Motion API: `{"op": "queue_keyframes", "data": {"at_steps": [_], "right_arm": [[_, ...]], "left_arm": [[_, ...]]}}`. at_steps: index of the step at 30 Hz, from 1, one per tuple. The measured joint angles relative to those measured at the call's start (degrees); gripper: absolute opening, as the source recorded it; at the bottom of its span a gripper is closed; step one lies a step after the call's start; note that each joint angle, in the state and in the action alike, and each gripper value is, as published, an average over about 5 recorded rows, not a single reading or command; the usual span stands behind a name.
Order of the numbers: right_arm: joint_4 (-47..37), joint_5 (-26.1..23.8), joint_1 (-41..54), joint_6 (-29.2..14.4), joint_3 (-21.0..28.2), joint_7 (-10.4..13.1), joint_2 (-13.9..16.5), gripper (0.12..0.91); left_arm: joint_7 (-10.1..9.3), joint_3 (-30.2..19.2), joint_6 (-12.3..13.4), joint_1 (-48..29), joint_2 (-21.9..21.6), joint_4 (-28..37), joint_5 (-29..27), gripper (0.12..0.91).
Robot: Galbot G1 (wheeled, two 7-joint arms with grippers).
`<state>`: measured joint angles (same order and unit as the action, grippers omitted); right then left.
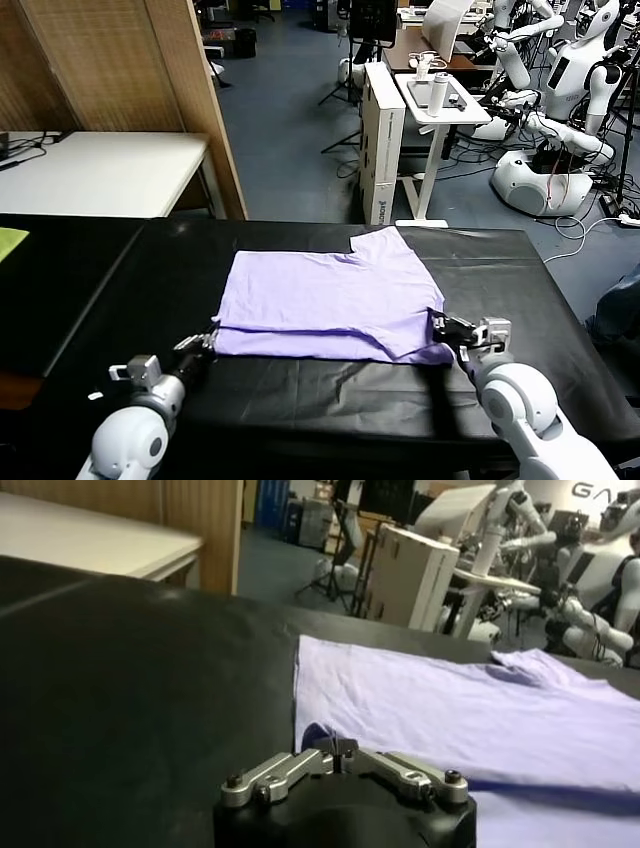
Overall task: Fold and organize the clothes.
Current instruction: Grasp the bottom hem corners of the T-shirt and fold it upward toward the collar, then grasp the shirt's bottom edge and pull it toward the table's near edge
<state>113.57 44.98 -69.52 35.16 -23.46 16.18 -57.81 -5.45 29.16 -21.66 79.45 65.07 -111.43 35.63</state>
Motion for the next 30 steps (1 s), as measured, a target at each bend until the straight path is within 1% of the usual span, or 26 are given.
{"op": "queue_keyframes", "data": {"at_steps": [1,2,4,5,6,8,9,11,12,13,15,19,26,27,30], "right_arm": [[0.3,0.0,-0.2,0.1,-0.2,-0.3,0.2,0.338],[0.6,-0.1,-0.5,0.2,-0.4,-0.6,0.3,0.414],[1.2,-0.1,-1.0,0.6,-0.9,-1.0,0.7,0.528],[1.6,-0.1,-1.4,0.8,-1.3,-1.2,0.9,0.604],[2.1,-0.1,-1.8,1.0,-1.6,-1.4,1.1,0.661],[3.3,0.0,-2.9,1.3,-2.6,-1.5,1.7,0.772],[3.9,0.0,-3.5,1.4,-3.1,-1.6,2.0,0.817],[5.4,0.0,-5.3,1.5,-4.3,-2.1,2.7,0.875],[6.2,0.0,-6.3,1.5,-5.1,-2.4,3.1,0.886],[7.1,0.0,-7.5,1.5,-5.8,-2.7,3.5,0.899],[8.8,-0.3,-10.2,1.5,-7.4,-3.3,4.1,0.904],[10.4,-1.4,-15.1,1.1,-9.4,-4.4,4.8,0.907],[10.6,-2.3,-18.0,0.9,-9.5,-4.6,4.8,0.905],[10.5,-2.4,-18.0,0.9,-9.3,-4.7,4.8,0.897],[10.0,-2.9,-18.1,0.9,-8.8,-4.7,4.8,0.822]], "left_arm": [[0.02,0.0,0.0,-0.1,0.0,0.0,-0.1,0.183],[0.05,0.0,0.0,-0.2,0.0,0.0,-0.1,0.218],[0.04,0.1,0.1,-0.3,0.1,-0.1,-0.1,0.324],[0.01,0.2,0.1,-0.2,0.2,-0.2,-0.1,0.381],[-0.02,0.3,0.1,-0.2,0.2,-0.4,-0.1,0.457],[-0.10,0.6,0.1,0.0,0.2,-0.8,-0.1,0.571],[-0.14,0.8,0.1,0.1,0.3,-1.0,-0.1,0.647],[-0.22,1.3,0.1,0.6,0.3,-1.6,-0.3,0.756],[-0.25,1.5,0.1,1.0,0.3,-1.9,-0.4,0.813],[-0.28,1.7,0.1,1.4,0.3,-2.2,-0.5,0.850],[-0.30,2.0,0.0,2.3,0.4,-3.1,-0.9,0.892],[-0.30,2.3,-0.1,4.6,1.1,-4.6,-2.1,0.906],[-0.08,2.4,-0.1,6.9,1.5,-4.6,-3.0,0.907],[-0.06,2.4,-0.1,7.0,1.5,-4.6,-3.0,0.907],[-0.03,2.3,-0.1,7.1,1.6,-4.4,-3.0,0.905]]}}
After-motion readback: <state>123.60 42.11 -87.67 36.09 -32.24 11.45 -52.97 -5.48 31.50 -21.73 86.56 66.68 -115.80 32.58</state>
